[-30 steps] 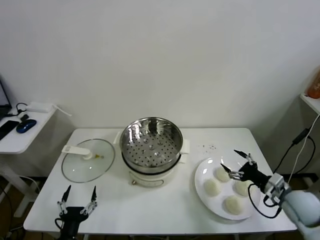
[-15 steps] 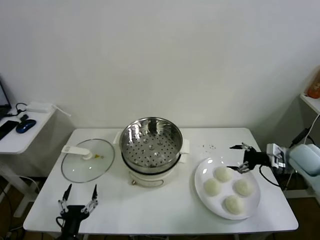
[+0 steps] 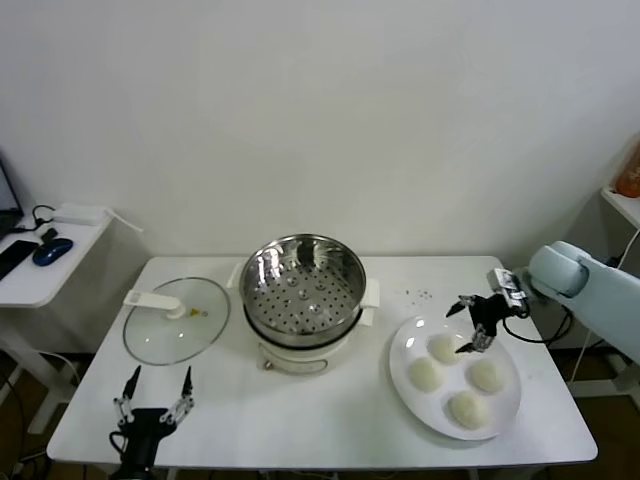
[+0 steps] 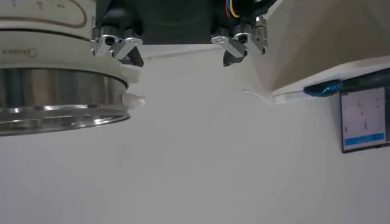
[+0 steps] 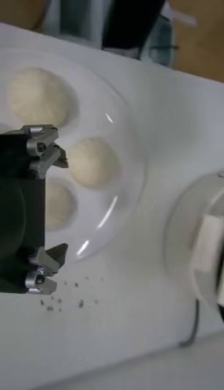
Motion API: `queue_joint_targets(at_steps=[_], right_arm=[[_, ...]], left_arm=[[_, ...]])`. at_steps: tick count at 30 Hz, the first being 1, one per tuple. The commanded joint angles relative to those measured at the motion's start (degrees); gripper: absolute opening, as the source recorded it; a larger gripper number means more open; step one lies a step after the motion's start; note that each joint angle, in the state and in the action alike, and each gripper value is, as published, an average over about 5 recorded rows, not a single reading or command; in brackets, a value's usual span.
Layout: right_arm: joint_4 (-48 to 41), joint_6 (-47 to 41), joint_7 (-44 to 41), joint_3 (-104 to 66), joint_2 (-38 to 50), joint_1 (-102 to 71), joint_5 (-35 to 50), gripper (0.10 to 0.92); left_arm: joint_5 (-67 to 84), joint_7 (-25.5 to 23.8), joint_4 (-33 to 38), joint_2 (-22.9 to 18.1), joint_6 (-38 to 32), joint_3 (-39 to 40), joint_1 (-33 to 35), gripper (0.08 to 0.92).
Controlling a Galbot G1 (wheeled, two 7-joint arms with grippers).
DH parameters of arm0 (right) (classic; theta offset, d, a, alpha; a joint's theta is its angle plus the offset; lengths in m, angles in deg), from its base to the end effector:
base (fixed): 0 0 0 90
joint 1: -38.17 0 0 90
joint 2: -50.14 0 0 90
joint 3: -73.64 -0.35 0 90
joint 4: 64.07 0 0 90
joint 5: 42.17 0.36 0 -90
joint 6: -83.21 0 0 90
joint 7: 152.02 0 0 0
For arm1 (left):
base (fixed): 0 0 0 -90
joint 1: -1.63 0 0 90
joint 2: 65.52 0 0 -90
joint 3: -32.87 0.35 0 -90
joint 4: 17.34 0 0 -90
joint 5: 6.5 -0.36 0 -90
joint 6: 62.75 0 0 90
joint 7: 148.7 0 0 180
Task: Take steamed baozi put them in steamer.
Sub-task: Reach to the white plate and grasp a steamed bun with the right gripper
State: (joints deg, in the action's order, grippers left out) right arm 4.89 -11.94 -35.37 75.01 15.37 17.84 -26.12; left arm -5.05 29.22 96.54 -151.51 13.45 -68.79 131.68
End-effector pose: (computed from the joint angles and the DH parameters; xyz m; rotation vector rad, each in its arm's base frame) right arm 0.5122 -0.2021 -0.1984 1.4292 -1.4478 1.1049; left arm 0.1187 0.0807 -0.3599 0.1316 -3.0943 -0.2434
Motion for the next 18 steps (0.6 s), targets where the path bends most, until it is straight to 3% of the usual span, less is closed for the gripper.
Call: queue_joint_targets(at_steps=[1, 18], right_arm=[[-6.02, 0.16, -2.26, 13.9, -4.38, 9.41, -0.75, 0.823], [-9.21, 0.43, 1.48, 4.71, -8.81, 0.59, -5.68, 0.823]], left_arm=[[-0.05, 0.07, 0.06, -0.15, 0.31, 0.07, -0.09, 0.823], [-0.11, 0.17, -0.12, -0.53, -0.08, 0.07, 0.07, 0.823]])
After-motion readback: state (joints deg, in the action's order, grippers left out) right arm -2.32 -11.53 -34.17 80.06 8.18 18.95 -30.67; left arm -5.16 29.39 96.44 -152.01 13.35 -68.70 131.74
